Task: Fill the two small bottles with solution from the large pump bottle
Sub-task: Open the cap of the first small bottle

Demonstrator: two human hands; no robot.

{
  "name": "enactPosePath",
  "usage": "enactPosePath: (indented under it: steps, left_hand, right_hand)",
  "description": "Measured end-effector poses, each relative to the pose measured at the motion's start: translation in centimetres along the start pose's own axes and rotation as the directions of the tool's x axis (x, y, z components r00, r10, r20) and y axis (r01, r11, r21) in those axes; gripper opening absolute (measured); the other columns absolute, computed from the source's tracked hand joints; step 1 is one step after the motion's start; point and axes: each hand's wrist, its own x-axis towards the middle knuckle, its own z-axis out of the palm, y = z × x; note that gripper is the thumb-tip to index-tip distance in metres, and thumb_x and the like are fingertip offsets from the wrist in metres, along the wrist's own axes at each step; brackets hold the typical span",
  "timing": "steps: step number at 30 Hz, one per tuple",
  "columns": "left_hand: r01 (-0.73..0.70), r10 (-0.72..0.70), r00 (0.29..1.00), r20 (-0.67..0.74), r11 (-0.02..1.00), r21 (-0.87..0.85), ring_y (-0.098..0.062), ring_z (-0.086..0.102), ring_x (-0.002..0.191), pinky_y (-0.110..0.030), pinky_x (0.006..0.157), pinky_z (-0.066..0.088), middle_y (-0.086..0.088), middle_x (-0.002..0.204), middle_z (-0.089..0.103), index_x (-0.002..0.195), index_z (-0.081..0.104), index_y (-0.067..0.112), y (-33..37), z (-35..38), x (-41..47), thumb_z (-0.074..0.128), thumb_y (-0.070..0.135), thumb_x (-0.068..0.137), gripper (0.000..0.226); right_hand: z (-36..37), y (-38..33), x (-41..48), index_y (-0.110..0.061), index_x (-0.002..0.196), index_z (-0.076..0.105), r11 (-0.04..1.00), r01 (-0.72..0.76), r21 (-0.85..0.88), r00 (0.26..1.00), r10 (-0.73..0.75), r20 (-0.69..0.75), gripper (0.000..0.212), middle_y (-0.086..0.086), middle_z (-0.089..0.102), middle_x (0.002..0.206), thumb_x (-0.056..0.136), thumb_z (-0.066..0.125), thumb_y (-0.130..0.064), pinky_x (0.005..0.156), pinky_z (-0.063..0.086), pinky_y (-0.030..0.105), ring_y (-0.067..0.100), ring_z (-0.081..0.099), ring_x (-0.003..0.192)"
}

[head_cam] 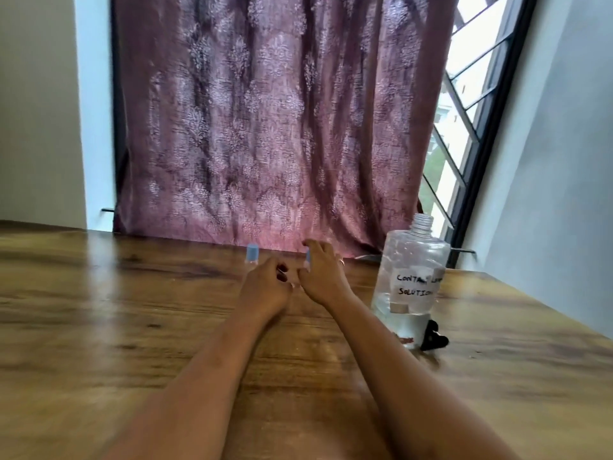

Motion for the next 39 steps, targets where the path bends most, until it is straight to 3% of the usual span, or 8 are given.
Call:
enactPosePath:
  steps: [4, 10, 14, 20, 23, 28, 32, 39]
  left_hand:
    - [-0.039, 0.038, 0.999, 0.005, 0.998, 0.044, -0.015, 0.055, 0.091, -0.027, 0.083, 0.046, 0.001, 0.1, 0.059, 0.112, 0.054, 0.014, -0.2, 0.6, 0.4, 0.06, 0.012, 0.082, 0.03]
    - [-0.086, 0.082, 0.993, 0.085, 0.995, 0.047, -0.014, 0.052, 0.096, -0.024, 0.08, 0.038, -0.002, 0.115, 0.058, 0.119, 0.048, 0.015, -0.1, 1.5, 0.3, 0.062, 0.016, 0.083, 0.038]
    - [-0.062, 0.067, 0.995, 0.079, 0.996, -0.058, -0.011, 0.049, 0.093, -0.024, 0.08, 0.038, 0.004, 0.103, 0.054, 0.117, 0.051, 0.015, -0.2, 0.9, -0.1, 0.068, 0.027, 0.081, 0.042]
    - [-0.088, 0.102, 0.984, 0.148, 0.991, -0.101, -0.015, 0.064, 0.086, -0.031, 0.083, 0.052, 0.0, 0.091, 0.068, 0.094, 0.064, 0.017, -0.4, 0.6, -0.3, 0.077, 0.021, 0.072, 0.026]
    - [-0.119, 0.138, 0.963, 0.232, 0.988, -0.096, -0.014, 0.062, 0.088, -0.032, 0.087, 0.051, -0.002, 0.097, 0.068, 0.1, 0.065, 0.02, 0.1, 0.5, -0.4, 0.076, 0.023, 0.074, 0.028]
    - [-0.064, 0.111, 0.946, 0.304, 0.985, -0.162, -0.026, 0.065, 0.096, -0.033, 0.087, 0.051, -0.014, 0.101, 0.07, 0.1, 0.067, 0.022, 0.3, 0.3, -0.7, 0.073, 0.019, 0.078, 0.024]
    - [-0.054, 0.118, 0.926, 0.359, 0.982, -0.184, 0.001, 0.061, 0.082, -0.002, 0.068, 0.046, 0.005, 0.093, 0.069, 0.103, 0.067, 0.019, 0.4, 0.2, -0.9, 0.07, 0.017, 0.081, 0.023]
    - [-0.1, 0.145, 0.919, 0.368, 0.985, -0.14, -0.001, 0.059, 0.082, -0.013, 0.076, 0.044, 0.015, 0.084, 0.064, 0.102, 0.067, 0.021, 0.4, 0.4, -1.0, 0.067, 0.017, 0.083, 0.019]
  right_hand:
    - [1.8, 2.4, 1.4, -0.019, 0.141, 0.032, 0.999, -0.055, 0.001, 0.998, 0.055, 0.041, 0.058, 0.015, 0.036, 0.142, 0.087, 0.056, -0.018, 0.101, 0.035, 0.041, 0.033, 0.04, 0.128]
    - [1.0, 2.9, 1.2, -0.016, 0.107, 0.05, 0.982, -0.002, 0.188, 0.99, 0.029, -0.141, 0.025, 0.011, 0.06, 0.105, 0.084, 0.058, -0.008, 0.07, 0.038, 0.029, 0.022, 0.055, 0.088]
    - [-0.2, 2.2, 0.1, -0.014, 0.107, 0.054, 0.958, -0.039, 0.285, 0.995, 0.064, -0.078, 0.024, 0.004, 0.064, 0.102, 0.085, 0.063, -0.012, 0.079, 0.05, 0.034, 0.02, 0.062, 0.09]
    - [-1.5, 1.4, -1.4, -0.015, 0.113, 0.06, 0.973, 0.085, 0.216, 0.995, -0.096, 0.037, 0.028, 0.002, 0.066, 0.107, 0.086, 0.06, -0.008, 0.076, 0.045, 0.019, 0.013, 0.061, 0.089]
    - [-1.8, 1.8, -2.0, -0.015, 0.112, 0.062, 0.967, 0.112, 0.229, 0.992, -0.121, 0.028, 0.028, 0.002, 0.068, 0.105, 0.086, 0.06, -0.006, 0.08, 0.049, 0.018, 0.013, 0.062, 0.091]
    - [-2.1, 2.4, -2.3, -0.017, 0.107, 0.066, 0.955, 0.075, 0.287, 0.997, -0.079, 0.003, 0.024, -0.003, 0.067, 0.091, 0.084, 0.065, -0.012, 0.062, 0.04, 0.0, 0.002, 0.057, 0.072]
    - [-2.0, 2.5, -2.7, -0.017, 0.095, 0.071, 0.944, 0.071, 0.322, 0.992, -0.035, -0.118, 0.019, -0.005, 0.066, 0.081, 0.076, 0.074, -0.018, 0.061, 0.038, 0.0, -0.001, 0.055, 0.067]
    - [-2.4, 2.6, -2.6, -0.015, 0.099, 0.073, 0.937, 0.031, 0.349, 0.997, -0.005, -0.075, 0.02, -0.005, 0.068, 0.085, 0.078, 0.073, -0.014, 0.062, 0.038, -0.003, 0.001, 0.057, 0.073]
